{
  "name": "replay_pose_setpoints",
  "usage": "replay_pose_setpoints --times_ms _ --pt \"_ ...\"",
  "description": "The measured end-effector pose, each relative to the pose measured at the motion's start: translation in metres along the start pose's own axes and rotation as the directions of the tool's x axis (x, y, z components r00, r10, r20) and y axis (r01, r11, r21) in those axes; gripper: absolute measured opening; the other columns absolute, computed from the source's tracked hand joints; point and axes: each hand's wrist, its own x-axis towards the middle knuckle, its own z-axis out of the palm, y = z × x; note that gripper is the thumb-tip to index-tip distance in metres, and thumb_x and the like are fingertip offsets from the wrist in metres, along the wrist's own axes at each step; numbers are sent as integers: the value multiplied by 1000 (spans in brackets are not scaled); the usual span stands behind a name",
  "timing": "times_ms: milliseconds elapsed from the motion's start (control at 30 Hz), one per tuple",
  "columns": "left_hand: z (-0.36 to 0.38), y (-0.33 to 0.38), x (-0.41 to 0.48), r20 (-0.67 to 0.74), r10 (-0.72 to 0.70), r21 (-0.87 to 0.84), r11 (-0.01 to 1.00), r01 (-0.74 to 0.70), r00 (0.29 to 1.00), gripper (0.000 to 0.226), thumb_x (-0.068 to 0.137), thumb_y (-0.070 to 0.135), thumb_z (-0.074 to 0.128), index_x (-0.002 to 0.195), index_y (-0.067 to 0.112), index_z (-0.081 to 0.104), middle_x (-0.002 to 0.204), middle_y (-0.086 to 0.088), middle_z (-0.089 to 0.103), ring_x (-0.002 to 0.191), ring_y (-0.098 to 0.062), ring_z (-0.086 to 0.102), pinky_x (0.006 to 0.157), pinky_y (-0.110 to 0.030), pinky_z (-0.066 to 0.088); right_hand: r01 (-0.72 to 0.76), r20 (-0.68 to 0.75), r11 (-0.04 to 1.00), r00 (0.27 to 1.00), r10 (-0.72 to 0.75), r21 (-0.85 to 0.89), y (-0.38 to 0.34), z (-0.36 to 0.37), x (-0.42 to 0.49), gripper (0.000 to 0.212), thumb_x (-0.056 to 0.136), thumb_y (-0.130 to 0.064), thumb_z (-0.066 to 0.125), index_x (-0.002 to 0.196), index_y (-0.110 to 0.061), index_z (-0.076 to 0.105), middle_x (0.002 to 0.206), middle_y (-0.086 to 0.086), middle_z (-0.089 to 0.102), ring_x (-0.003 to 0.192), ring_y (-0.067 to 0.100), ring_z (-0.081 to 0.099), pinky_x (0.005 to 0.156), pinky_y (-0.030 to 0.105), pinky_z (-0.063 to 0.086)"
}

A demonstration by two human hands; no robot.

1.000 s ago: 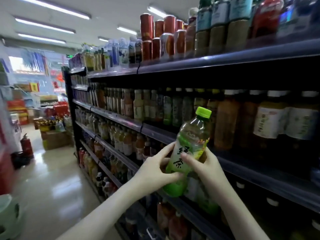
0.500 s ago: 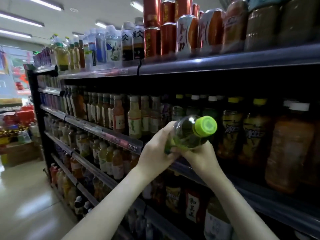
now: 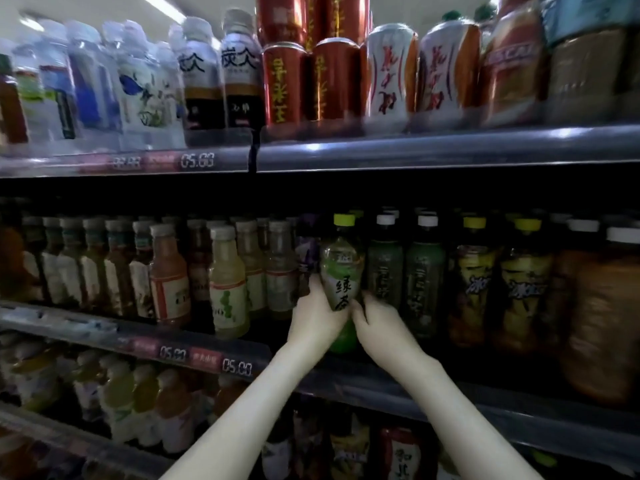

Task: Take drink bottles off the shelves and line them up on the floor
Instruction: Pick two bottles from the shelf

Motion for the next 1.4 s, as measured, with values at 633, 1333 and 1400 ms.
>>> replay_pose_setpoints --times_ms 633,1333,1400 --pt "12 -17 15 255 83 -89 994 -62 963 73 83 28 71 142 13 30 127 -7 58 112 -22 59 88 -29 52 -206 9 978 978 206 0 3 -5 6 39 101 -22 43 140 -15 43 135 5 54 121 18 50 86 17 33" --pt "-12 -193 -278 206 -70 412 911 -22 976 45 99 31 45 142 17 37 141 3 41 124 -13 45 83 -17 40 248 216 961 952 -218 -122 48 166 -226 52 91 -8 60 140 -7 43 142 10 44 135 24 38 110 38 37" --pt "-20 -222 -298 246 -190 442 895 65 951 45 99 32 44 142 19 36 140 4 41 122 -12 46 81 -18 42 218 332 967 929 -164 -131 51 191 -242 52 95 -14 55 144 -11 36 147 5 39 138 18 31 112 29 29"
